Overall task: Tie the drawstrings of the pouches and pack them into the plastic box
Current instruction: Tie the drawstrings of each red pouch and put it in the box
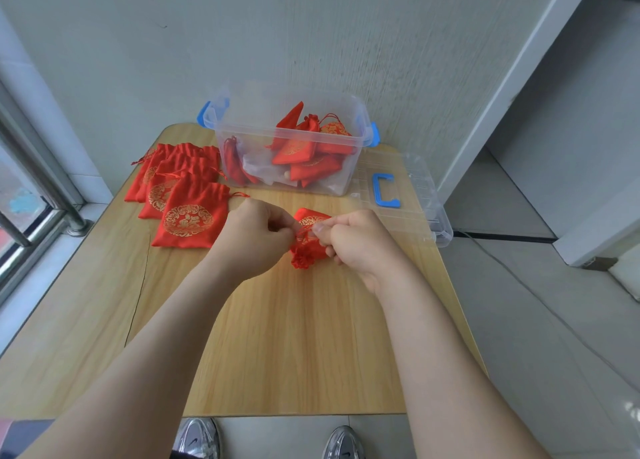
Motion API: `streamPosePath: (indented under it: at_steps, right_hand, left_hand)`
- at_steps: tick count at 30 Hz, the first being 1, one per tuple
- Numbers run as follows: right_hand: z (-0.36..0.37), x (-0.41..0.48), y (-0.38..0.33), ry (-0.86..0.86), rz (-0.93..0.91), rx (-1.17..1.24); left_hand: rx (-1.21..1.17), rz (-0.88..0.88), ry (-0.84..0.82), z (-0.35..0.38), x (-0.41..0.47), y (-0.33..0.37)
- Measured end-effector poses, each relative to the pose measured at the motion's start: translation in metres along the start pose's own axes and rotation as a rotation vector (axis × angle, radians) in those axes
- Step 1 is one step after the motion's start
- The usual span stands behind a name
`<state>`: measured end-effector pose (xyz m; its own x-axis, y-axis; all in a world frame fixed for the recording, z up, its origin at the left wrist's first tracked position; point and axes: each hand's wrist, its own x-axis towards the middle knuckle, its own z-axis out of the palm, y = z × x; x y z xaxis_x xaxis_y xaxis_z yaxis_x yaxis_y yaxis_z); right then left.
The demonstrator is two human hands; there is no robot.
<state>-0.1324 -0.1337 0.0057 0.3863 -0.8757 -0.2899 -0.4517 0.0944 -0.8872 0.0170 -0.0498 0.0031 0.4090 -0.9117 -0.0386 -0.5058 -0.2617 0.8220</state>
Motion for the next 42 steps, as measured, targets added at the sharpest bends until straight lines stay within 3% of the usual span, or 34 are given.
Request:
streamPosePath:
  at_steps: [4, 9, 13, 20, 23, 27, 34, 42]
  right_hand:
    - [0.000, 0.000, 0.000, 0.033, 0.002, 0.017]
    - [0.001, 0.000, 0.000, 0.052, 0.024, 0.033]
    - [-0.001, -0.002, 0.001, 0.047, 0.035, -0.007]
    - [-0.010, -0.016, -0.004, 0.206, 0.115, -0.546]
    - [-0.009, -0.020, -0.003, 0.194, 0.150, -0.650]
    - [-0.007, -0.020, 0.000, 0.208, 0.166, -0.717]
    - [-0.002, -0.017, 0.003, 0.218, 0.030, -0.889]
    - [0.003, -0.015, 0.005, 0.191, -0.132, -0.831]
  left_hand:
    - [-0.033, -0.036, -0.109, -0.003, -0.005, 0.008]
    - [0.003, 0.012, -0.120, -0.001, -0.004, 0.005]
    - [-0.061, -0.079, -0.092, 0.001, -0.003, 0.003]
    - [0.110, -0.299, -0.044, -0.001, 0.002, -0.013]
    - [0.209, -0.348, -0.055, -0.001, 0.001, -0.013]
    - [0.359, -0.377, 0.047, -0.002, 0.002, -0.015]
    - [0.520, -0.230, 0.229, 0.005, 0.003, -0.024]
    - [0.620, 0.106, -0.006, 0.015, 0.003, -0.020]
